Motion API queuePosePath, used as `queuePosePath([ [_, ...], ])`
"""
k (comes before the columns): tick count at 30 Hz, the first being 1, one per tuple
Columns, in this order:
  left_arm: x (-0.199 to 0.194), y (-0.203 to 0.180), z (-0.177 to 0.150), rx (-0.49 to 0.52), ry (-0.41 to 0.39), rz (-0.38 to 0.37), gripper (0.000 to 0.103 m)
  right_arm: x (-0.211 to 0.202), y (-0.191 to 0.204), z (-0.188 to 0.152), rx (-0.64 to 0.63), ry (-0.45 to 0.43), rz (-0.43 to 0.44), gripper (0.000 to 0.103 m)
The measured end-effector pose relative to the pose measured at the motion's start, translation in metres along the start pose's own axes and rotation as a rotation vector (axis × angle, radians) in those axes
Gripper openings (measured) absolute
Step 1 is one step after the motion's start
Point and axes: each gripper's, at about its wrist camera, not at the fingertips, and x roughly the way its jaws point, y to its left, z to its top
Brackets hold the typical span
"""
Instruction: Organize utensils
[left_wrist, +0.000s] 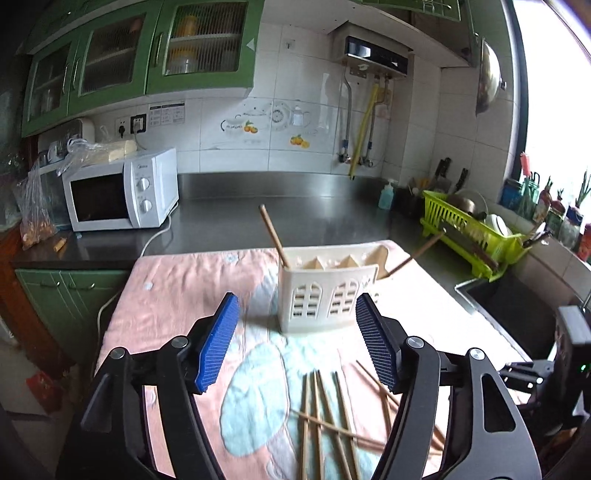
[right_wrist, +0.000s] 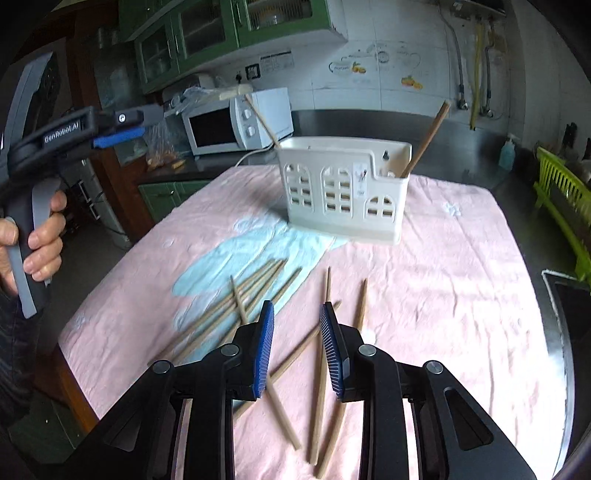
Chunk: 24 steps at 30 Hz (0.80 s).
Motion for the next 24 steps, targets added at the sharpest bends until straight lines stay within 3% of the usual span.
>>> queuePosePath([
  [9, -0.01, 0.011, -0.058, -0.033, 0.081, 0.007, 0.066, 0.041, 0.021, -0.054, -0.046, 0.141, 0.049, 0.019],
  [16, -0.008, 0.016, -0.096, -0.017, 0.16, 0.026, 0.066, 0.054, 0.018, -0.067, -0.065, 0.175, 0.05, 0.019],
  [24, -0.007, 0.01, -0.135, 0.028, 0.24, -0.002, 0.066, 0.066, 0.017, -0.071, -0.089, 0.203, 0.046, 0.018],
])
